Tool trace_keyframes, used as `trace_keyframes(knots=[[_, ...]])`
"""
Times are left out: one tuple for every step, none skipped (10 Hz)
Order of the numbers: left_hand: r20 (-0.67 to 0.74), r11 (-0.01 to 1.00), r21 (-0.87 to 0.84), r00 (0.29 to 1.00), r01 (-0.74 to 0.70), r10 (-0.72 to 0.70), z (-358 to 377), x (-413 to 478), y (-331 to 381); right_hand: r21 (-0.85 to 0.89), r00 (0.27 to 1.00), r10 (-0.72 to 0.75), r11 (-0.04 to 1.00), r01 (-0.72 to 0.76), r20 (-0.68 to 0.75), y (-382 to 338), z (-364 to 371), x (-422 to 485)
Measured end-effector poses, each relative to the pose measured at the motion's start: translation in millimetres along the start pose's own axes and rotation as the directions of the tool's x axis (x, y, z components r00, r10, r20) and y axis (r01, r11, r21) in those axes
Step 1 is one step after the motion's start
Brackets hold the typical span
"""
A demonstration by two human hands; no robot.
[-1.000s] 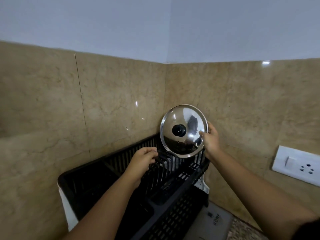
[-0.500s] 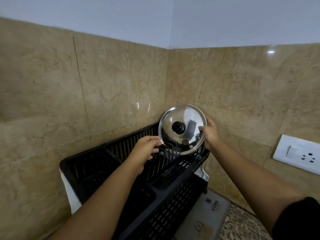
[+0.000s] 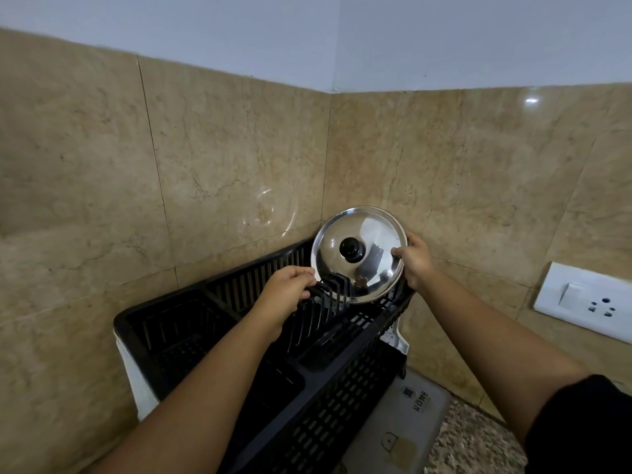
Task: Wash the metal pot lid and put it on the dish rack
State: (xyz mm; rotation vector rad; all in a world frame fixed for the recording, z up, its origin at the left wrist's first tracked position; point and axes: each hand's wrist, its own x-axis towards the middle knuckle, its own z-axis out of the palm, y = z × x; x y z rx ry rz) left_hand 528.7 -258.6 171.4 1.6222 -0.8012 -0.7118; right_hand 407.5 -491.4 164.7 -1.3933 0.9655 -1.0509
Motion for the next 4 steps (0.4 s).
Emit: trace_keyframes(knots=[[-0.063,0.998,0.011,0.996,-0.06,0.061,-0.4,-1.3,1.7,-0.131,0.997,-0.083,0.988,0.081,-0.006,-8.5,-8.8,-15.8],[-0.148,0.987,0.016,0.976,-0.157,0.158,1.8,-15.8,19.4,-0.151,0.99,-0.111,0.984,0.098,-0.083,-23.5,-30.0,-48.5],[-0.131,0.968,-0.028,0.961,-0.248,0.242,19.5,-44.7,37.5,0.133,0.997,-0.06,0.989,0.067,-0.055,-38.1,-67.6,-94.7],[-0.045,0.967,-0.104,0.972,-0.235,0.231,56.5,-83.3,52.3,0.386,1.0,0.003,0.922,-0.008,0.013,-52.5,-121.9,-152.5]])
